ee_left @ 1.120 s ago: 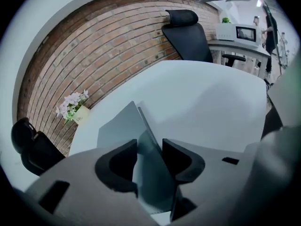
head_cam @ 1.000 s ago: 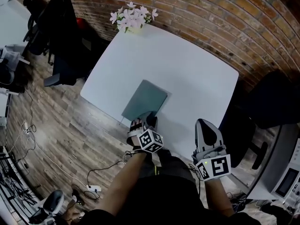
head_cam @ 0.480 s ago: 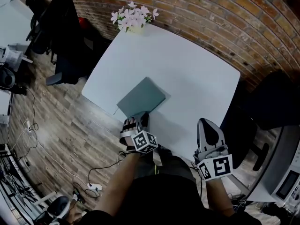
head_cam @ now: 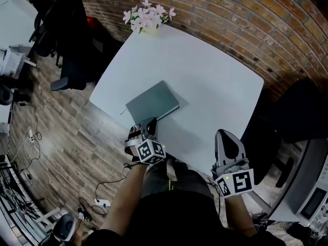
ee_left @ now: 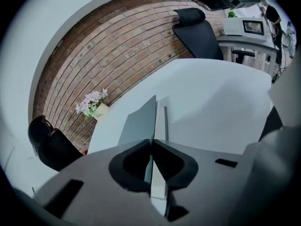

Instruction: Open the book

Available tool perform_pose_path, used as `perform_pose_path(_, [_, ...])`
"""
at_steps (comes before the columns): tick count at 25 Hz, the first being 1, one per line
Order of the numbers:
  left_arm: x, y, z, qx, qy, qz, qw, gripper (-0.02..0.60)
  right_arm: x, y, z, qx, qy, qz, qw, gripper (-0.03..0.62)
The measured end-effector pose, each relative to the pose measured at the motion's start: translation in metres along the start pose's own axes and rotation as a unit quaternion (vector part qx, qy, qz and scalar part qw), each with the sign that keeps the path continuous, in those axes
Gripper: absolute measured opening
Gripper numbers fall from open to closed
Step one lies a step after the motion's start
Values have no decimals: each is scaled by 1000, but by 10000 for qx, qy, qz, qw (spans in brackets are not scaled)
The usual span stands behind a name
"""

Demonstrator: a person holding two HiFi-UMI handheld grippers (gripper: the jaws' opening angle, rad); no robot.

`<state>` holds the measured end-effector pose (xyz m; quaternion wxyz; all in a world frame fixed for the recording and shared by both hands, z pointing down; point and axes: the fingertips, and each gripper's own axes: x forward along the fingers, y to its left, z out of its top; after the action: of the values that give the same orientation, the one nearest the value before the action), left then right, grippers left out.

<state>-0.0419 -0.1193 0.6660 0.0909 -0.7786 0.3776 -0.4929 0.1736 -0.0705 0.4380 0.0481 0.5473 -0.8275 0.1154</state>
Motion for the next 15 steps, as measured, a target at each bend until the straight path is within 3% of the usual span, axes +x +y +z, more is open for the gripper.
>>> perform_pose_path(6, [-25, 44, 22, -949, -394, 29, 9947, 34, 5, 4, 2, 21, -67, 38, 10000, 11])
perform_pose_path(10, [-34, 61, 36, -1686, -637, -252, 9833, 29, 8, 8, 3, 50, -90, 63, 9999, 11])
perform_pose_path(13, [-38, 62, 44, -2465, -857, -647, 9632, 29, 12, 9, 5, 61, -124, 67, 9999, 11])
perform_pose_path(15, [-43, 68, 45, -3304, -1030, -865, 9342, 28, 14, 9, 7, 68, -146, 60, 9999, 11])
